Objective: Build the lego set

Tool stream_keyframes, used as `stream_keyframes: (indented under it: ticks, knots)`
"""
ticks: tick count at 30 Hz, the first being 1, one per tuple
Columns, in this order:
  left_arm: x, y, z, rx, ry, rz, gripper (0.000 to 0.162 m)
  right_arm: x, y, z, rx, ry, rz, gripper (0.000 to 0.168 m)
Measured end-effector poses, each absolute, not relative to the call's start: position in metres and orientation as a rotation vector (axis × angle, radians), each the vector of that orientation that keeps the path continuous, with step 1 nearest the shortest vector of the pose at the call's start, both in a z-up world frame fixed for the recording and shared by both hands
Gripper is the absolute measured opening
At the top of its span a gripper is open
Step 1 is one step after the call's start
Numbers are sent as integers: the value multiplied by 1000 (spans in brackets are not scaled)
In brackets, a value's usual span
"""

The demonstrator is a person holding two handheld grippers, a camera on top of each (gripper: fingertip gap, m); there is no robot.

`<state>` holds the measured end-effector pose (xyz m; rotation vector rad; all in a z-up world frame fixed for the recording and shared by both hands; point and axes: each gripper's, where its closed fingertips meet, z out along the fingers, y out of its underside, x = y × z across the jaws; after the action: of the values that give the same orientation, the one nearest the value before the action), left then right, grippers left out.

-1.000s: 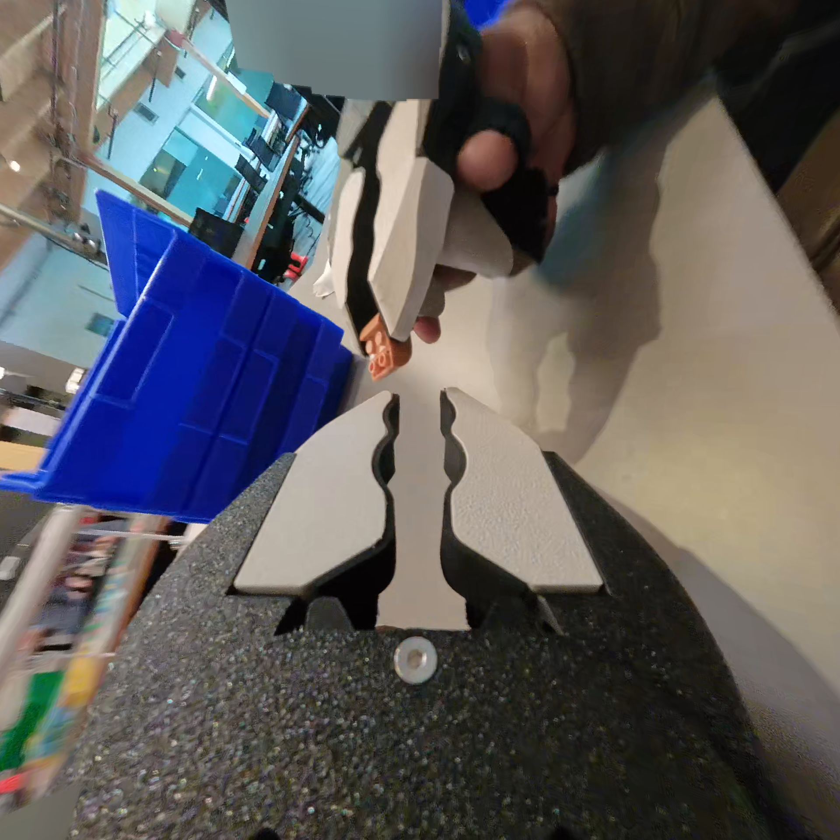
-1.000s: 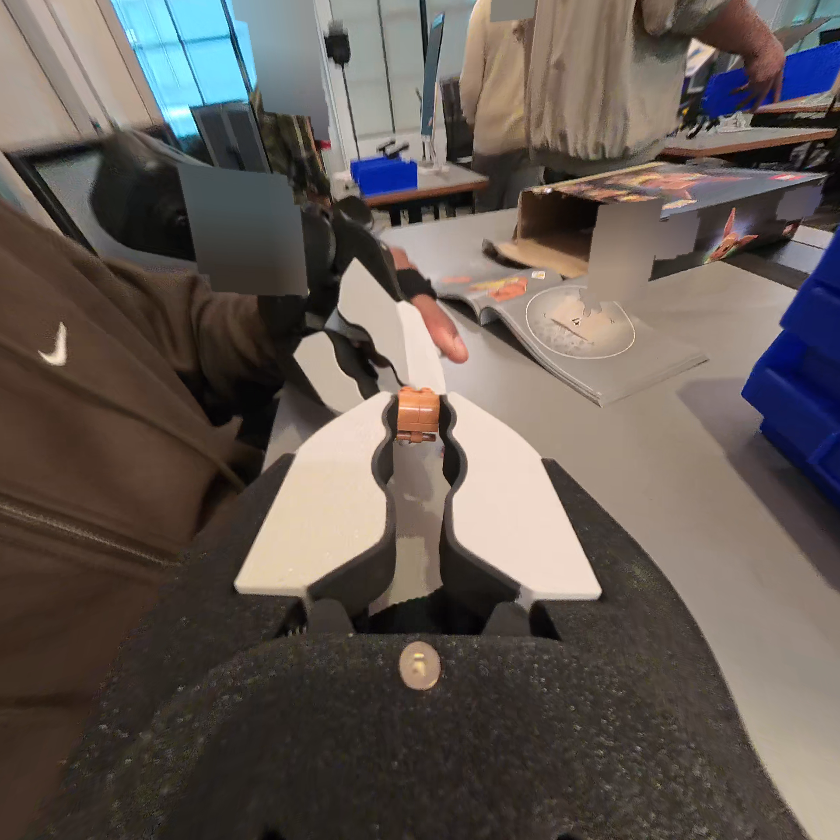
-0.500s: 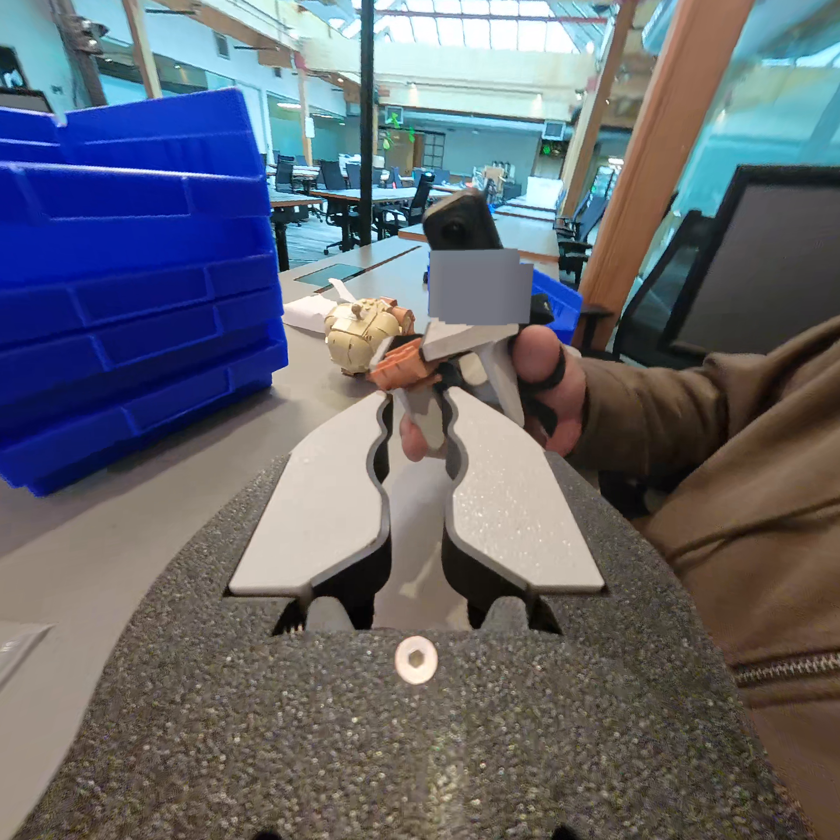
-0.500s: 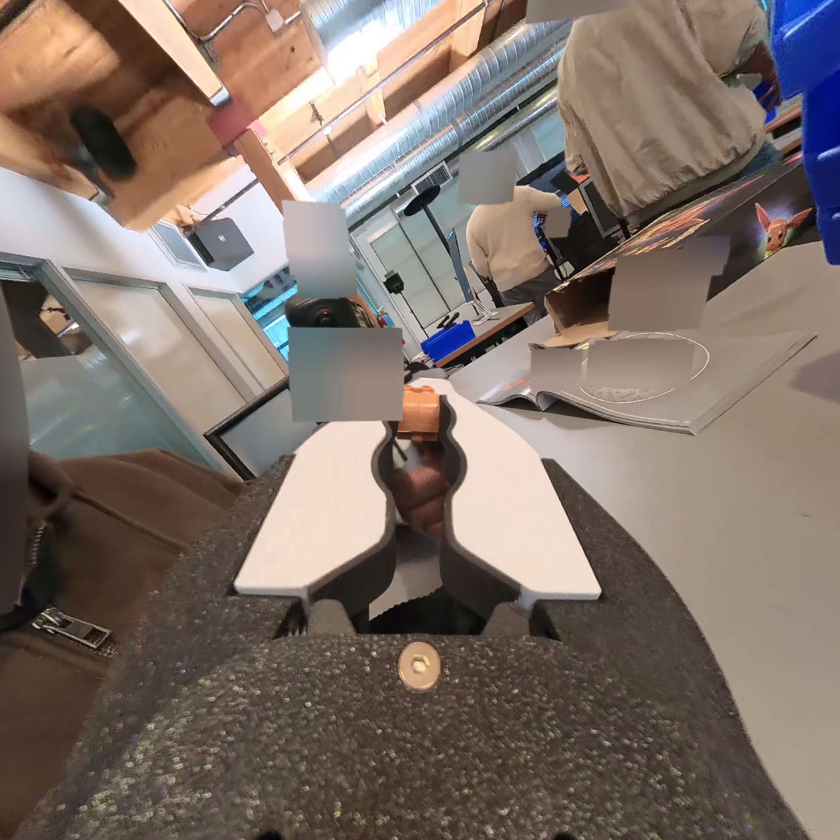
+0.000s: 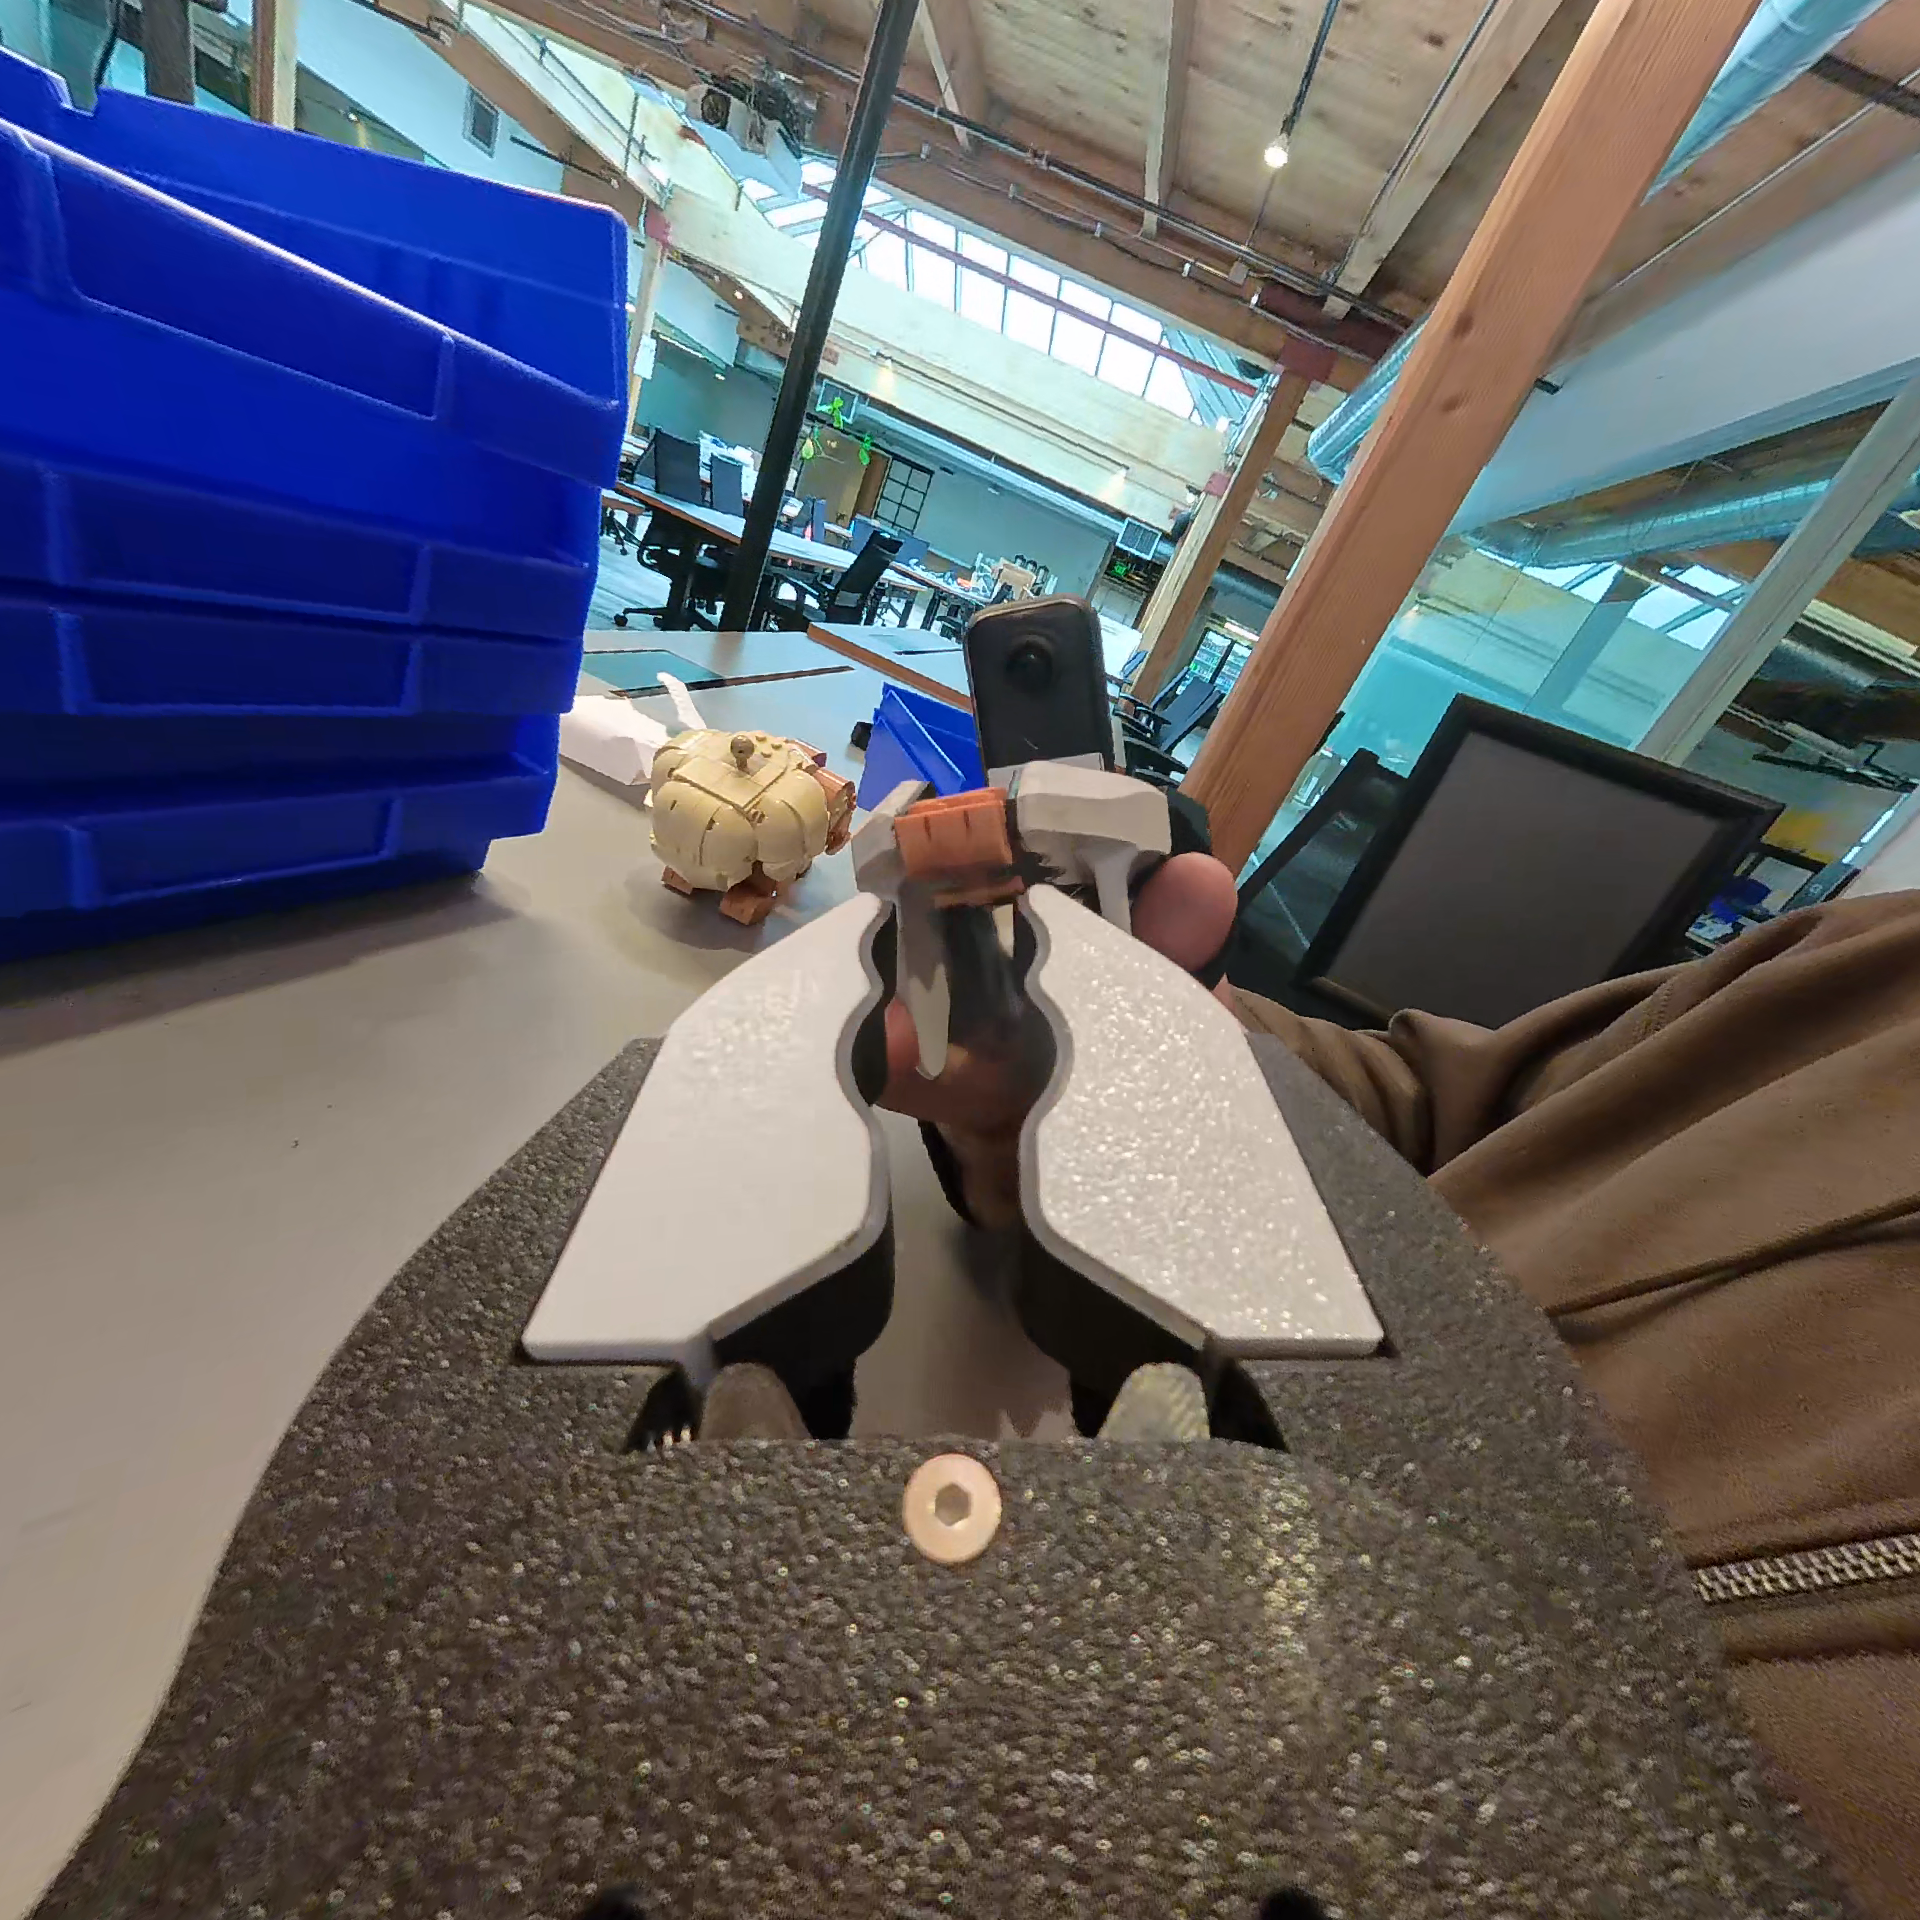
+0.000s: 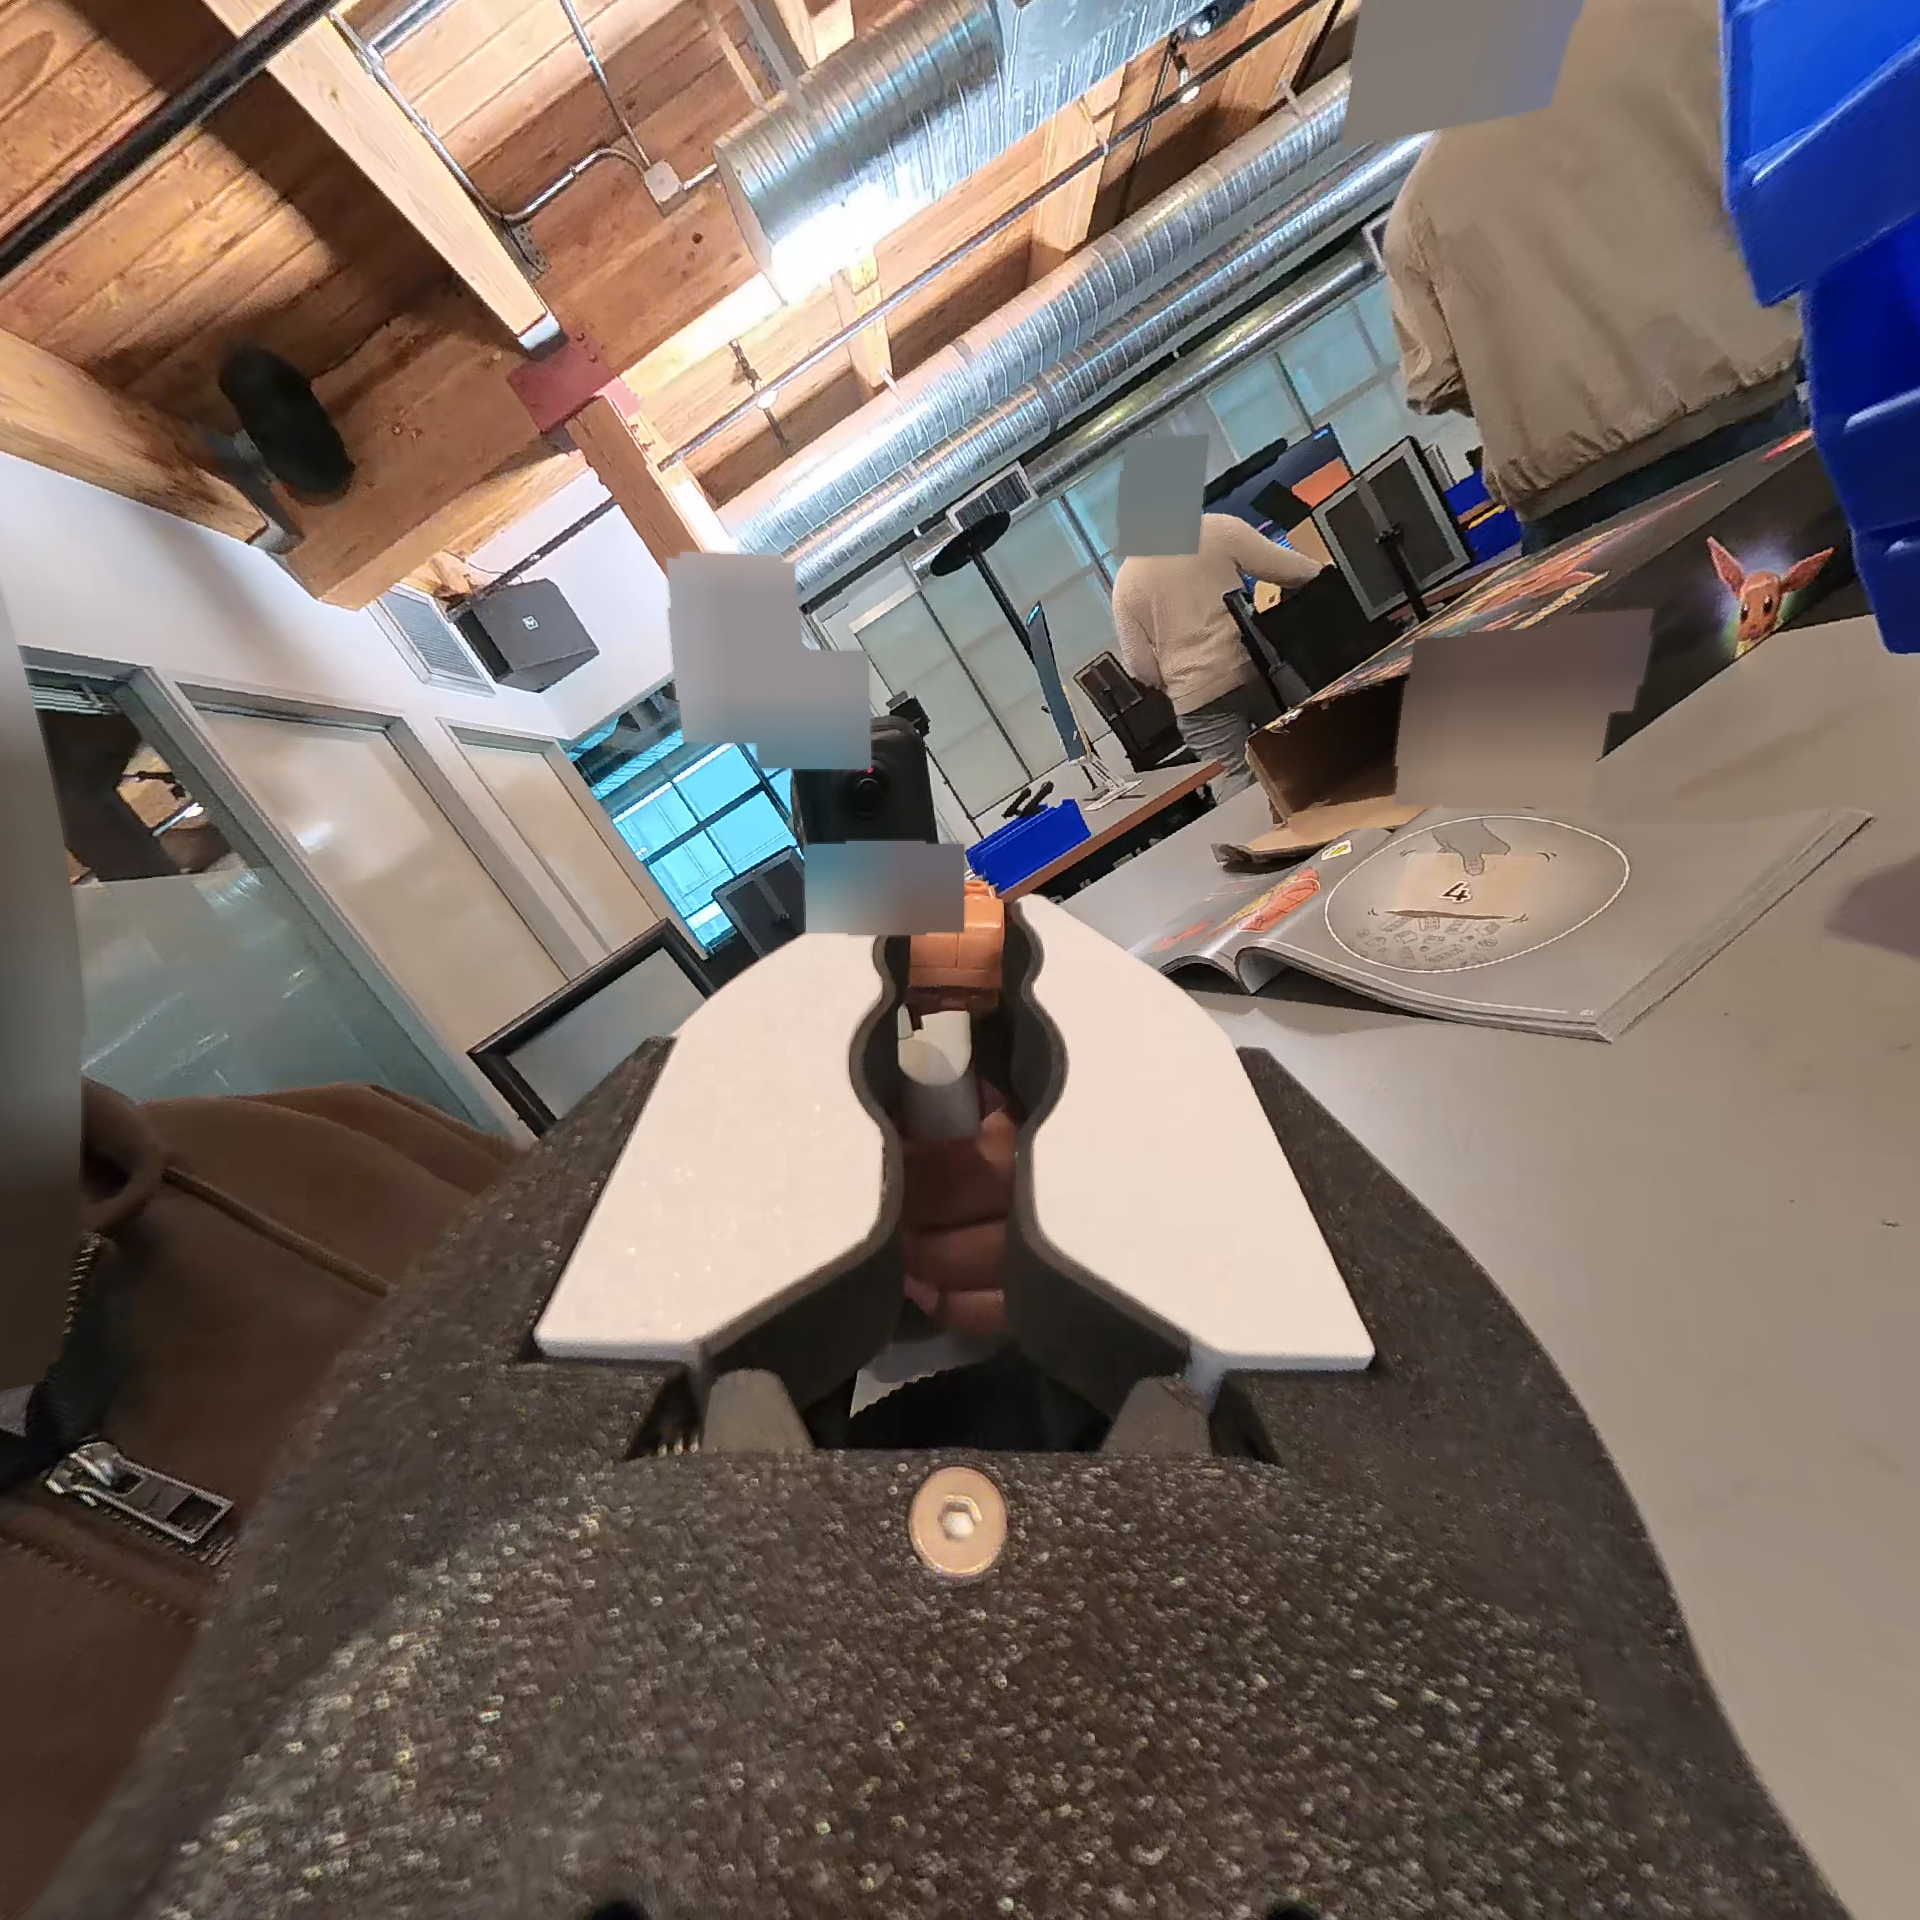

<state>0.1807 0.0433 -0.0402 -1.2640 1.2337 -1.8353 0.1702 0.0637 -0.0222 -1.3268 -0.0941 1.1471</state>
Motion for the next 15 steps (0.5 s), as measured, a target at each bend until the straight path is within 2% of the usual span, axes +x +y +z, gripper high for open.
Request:
stream_keyframes:
  ticks: [10, 15]
  knots:
    - [182, 43, -38, -1274, 1193, -1908, 24, 170, 64, -22, -1319, -93, 1140, 17]
    - [180, 39, -33, -1229, 1192, -1938, 18, 165, 61, -20, -1305, -110, 1169, 17]
